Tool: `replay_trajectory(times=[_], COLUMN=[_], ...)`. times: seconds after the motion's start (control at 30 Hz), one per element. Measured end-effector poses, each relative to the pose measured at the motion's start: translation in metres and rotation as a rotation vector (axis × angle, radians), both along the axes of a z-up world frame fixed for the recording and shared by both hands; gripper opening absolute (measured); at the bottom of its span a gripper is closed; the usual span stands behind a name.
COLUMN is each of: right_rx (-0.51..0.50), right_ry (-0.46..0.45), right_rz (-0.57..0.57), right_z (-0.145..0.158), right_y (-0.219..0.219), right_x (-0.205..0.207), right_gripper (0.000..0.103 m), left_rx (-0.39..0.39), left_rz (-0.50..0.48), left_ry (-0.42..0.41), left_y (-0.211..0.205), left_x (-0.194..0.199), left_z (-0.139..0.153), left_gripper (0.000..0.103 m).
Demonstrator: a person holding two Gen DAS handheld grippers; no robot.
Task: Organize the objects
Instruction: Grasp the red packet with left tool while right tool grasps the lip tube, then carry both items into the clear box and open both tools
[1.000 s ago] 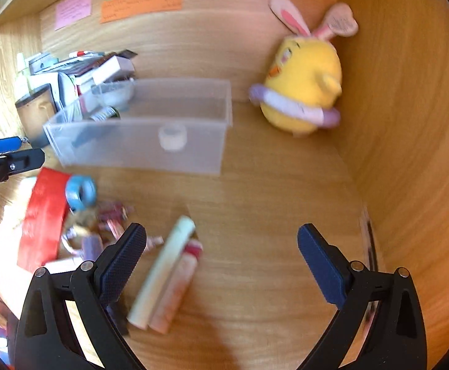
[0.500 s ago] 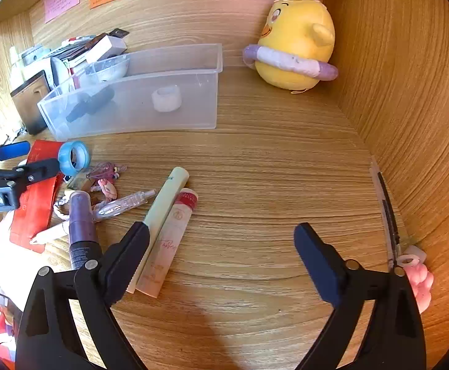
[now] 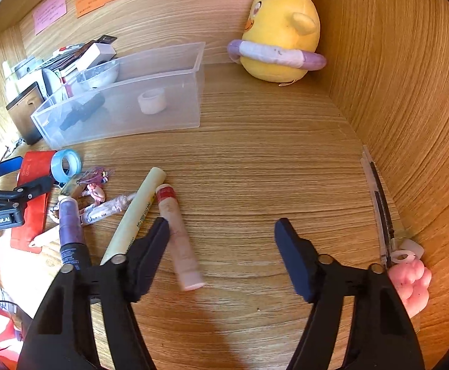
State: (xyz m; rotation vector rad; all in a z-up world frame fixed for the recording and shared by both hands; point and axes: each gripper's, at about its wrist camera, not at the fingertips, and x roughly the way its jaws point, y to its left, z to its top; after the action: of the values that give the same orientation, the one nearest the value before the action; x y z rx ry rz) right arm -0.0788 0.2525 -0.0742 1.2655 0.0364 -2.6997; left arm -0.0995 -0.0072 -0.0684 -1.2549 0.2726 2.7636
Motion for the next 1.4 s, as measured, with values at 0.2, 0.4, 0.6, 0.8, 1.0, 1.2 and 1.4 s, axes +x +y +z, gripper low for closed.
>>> replay_trajectory(times=[0.2, 0.4, 0.6, 0.8, 1.0, 1.2, 1.4], right_rx=[-0.011, -0.010, 0.007, -0.028, -0.039, -0.072, -0.090], right_ry=[-0.005, -0.021, -0.008, 0.000, 0.043, 0.102, 0.171], right_rz=[0.030, 0.043, 0.032, -0.010, -0.020, -0.011, 0.032], right_z=[-0.001, -0.008, -0.007, -0.006, 0.008, 0.030, 0.053], right_y=[-0.009, -0.013, -0.010, 0.000, 0.003, -0.002, -0.020], right_x=[-0.002, -0.005, -0.007, -0.011, -0.007, -0.012, -0.023], right_gripper=[0.063, 0.060, 0.027, 0.014, 0.014, 0.014, 0.014], left_rx=[0.021, 0.017, 0.024, 0.047, 0.112, 0.170, 0.209], left_rz=[-0.001, -0.016, -0.030, -0.036, -0.037, -0.029, -0.026], left_ry=[-0.012, -0.001, 0.010, 0.035, 0.060, 0.110, 0.149], left_y=[0.000, 0.010, 0.014, 0.013, 0.005, 0.000, -0.001], left_x=[-0.002, -0.005, -0.006, 0.001, 0.005, 0.007, 0.002], left_z=[0.000, -0.001, 0.000, 0.009, 0.027, 0.046, 0.063], left_gripper=[0.090, 0.070, 0.057, 0.057, 0.057, 0.057, 0.057])
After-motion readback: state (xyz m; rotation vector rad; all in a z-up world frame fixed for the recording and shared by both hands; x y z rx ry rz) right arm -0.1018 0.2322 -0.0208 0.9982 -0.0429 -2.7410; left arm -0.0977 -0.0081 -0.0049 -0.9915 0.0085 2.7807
